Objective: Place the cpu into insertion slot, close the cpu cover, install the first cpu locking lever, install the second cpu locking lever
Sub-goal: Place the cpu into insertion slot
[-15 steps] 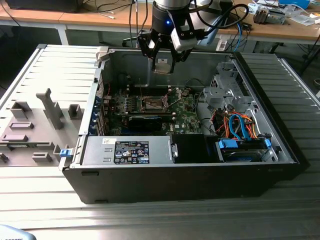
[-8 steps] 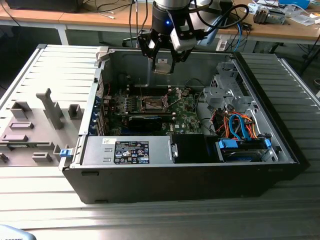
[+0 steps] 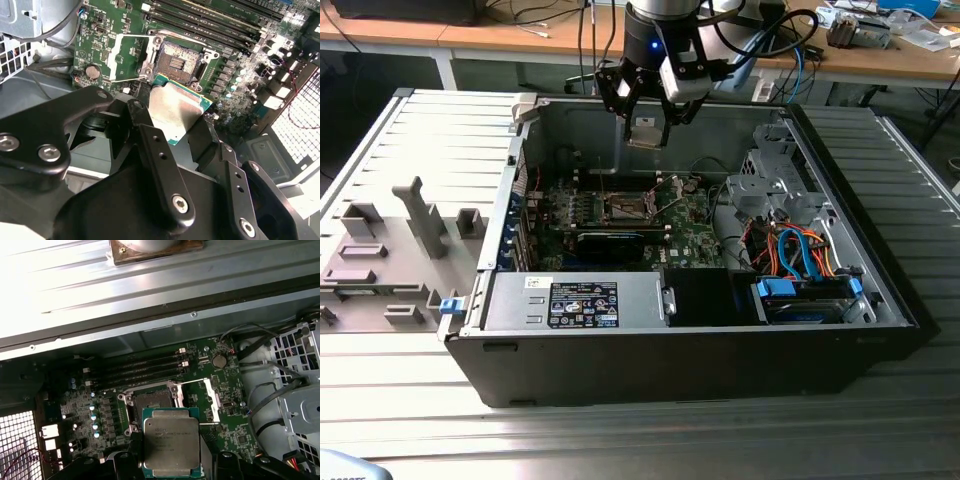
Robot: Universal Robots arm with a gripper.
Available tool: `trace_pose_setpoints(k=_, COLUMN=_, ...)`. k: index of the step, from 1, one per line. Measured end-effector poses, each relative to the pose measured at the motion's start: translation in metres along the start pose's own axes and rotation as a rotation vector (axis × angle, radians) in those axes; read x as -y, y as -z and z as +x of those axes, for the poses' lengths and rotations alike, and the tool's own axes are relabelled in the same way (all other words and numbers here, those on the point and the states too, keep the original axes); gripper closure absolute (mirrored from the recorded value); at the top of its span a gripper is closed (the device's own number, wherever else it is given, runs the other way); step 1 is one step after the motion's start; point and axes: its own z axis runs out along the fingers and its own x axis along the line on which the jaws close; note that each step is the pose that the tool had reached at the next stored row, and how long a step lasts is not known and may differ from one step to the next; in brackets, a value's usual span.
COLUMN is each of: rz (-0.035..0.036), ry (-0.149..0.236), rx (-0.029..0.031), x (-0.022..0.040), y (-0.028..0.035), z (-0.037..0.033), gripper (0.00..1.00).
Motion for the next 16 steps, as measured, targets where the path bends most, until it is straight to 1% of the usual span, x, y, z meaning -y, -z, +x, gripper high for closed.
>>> trace_pose_setpoints(k=16, rz=-0.0006, ry=-0.031, rx=0.0028, x=0.0000, y=-0.0005, z=0.0000, gripper=0.46)
